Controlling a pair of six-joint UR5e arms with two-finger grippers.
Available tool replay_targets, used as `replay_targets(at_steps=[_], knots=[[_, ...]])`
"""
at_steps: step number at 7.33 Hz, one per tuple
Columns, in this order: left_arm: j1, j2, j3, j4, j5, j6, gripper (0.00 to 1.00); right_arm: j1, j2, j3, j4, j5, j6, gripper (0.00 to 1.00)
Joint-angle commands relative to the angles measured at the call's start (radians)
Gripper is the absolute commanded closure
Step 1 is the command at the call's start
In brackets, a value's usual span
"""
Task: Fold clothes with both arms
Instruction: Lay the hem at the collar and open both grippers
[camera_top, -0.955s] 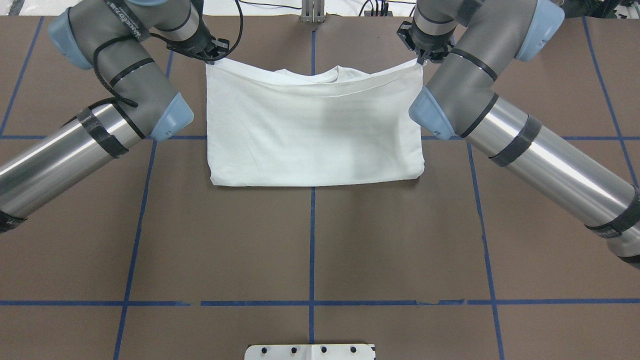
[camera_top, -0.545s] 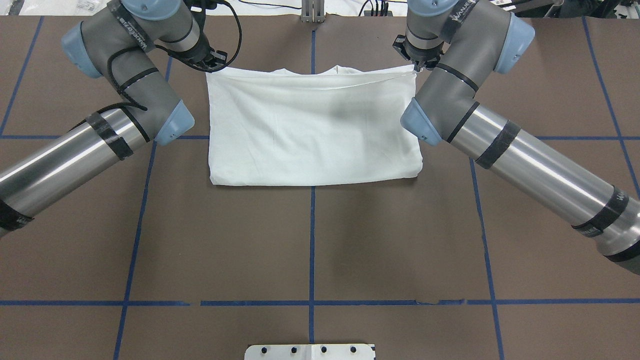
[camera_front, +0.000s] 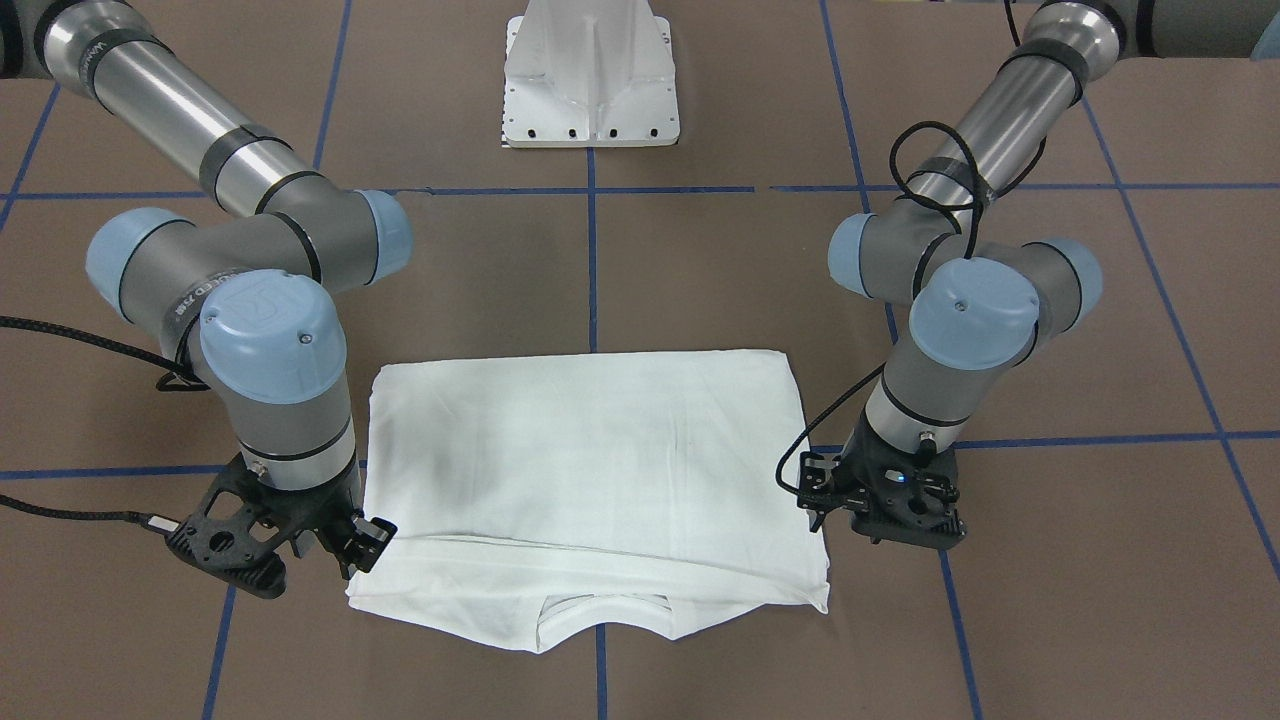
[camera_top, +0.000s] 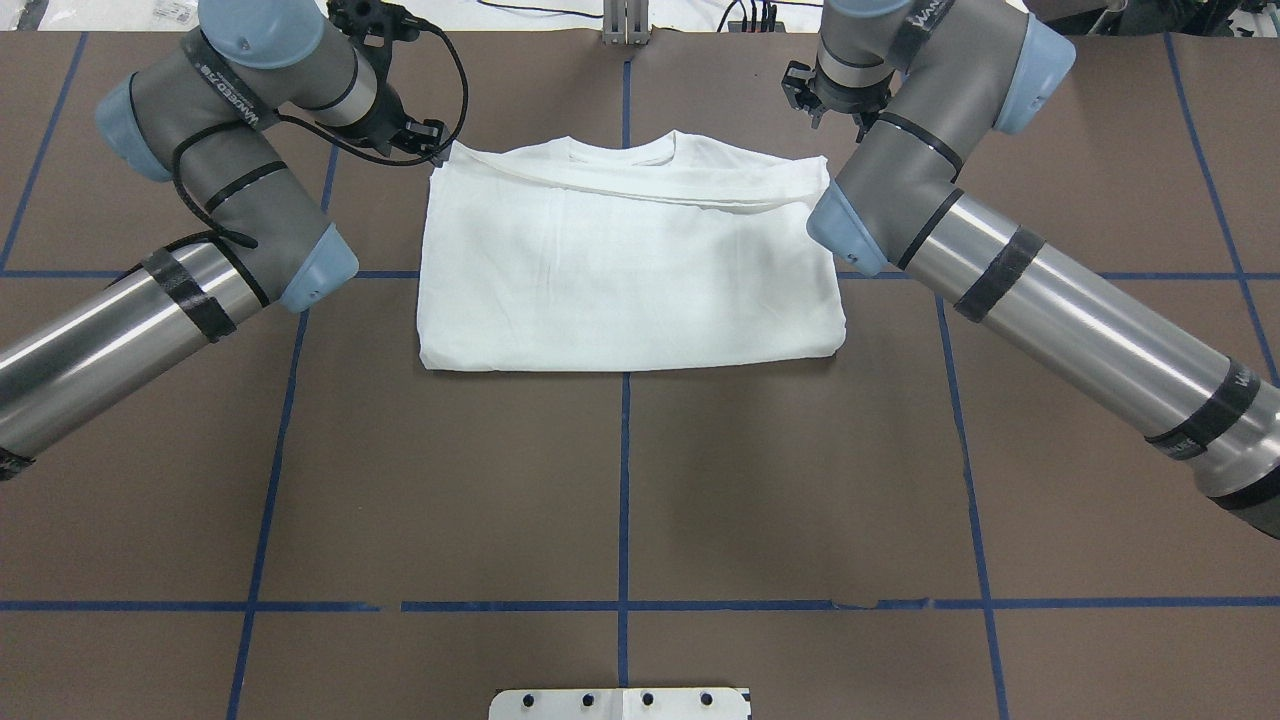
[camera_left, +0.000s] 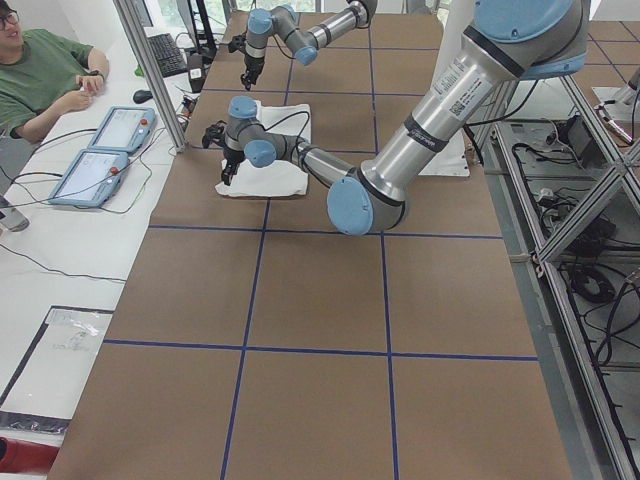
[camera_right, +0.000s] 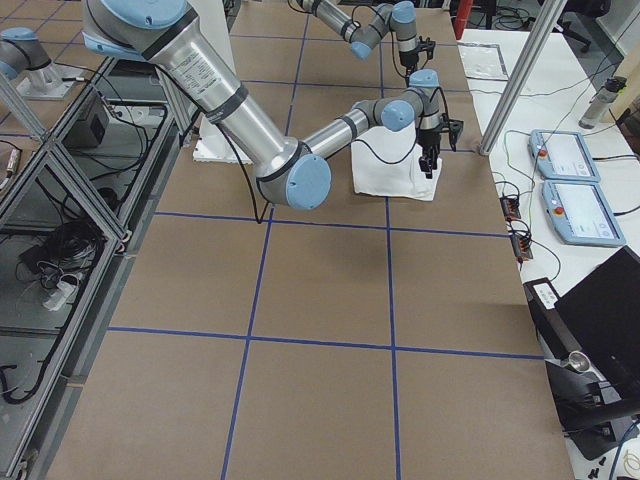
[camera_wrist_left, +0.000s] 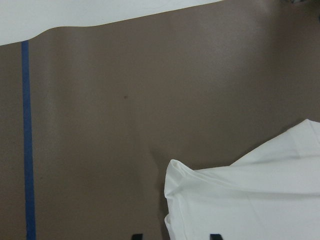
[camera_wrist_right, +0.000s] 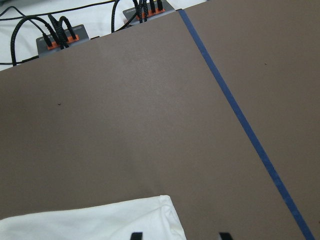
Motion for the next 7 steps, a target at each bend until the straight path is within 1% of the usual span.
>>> replay_targets(at_steps=[1, 2, 4, 5, 6, 7], knots=[[0.024, 0.110, -0.140, -0.011, -0.045, -0.015, 0.00, 0.039, -0.018, -0.002, 0.003, 0.073, -0.132, 0.00], [0.062, 0.174, -0.220, -0.006, -0.042, -0.047, 0.00, 0.041, -0.025, -0.002, 0.005, 0.084, -0.140, 0.00], [0.149, 0.241, -0.298, -0.014, -0.031, -0.200, 0.00, 0.041, -0.033, 0.000, 0.044, 0.085, -0.136, 0.00], [0.179, 0.246, -0.309, -0.017, -0.013, -0.266, 0.00, 0.042, -0.039, 0.000, 0.058, 0.085, -0.137, 0.00], [0.232, 0.249, -0.303, -0.017, 0.078, -0.309, 0.01, 0.042, -0.042, 0.000, 0.059, 0.085, -0.139, 0.00], [0.254, 0.249, -0.300, -0.017, 0.100, -0.346, 0.14, 0.042, -0.041, 0.000, 0.060, 0.085, -0.137, 0.00]])
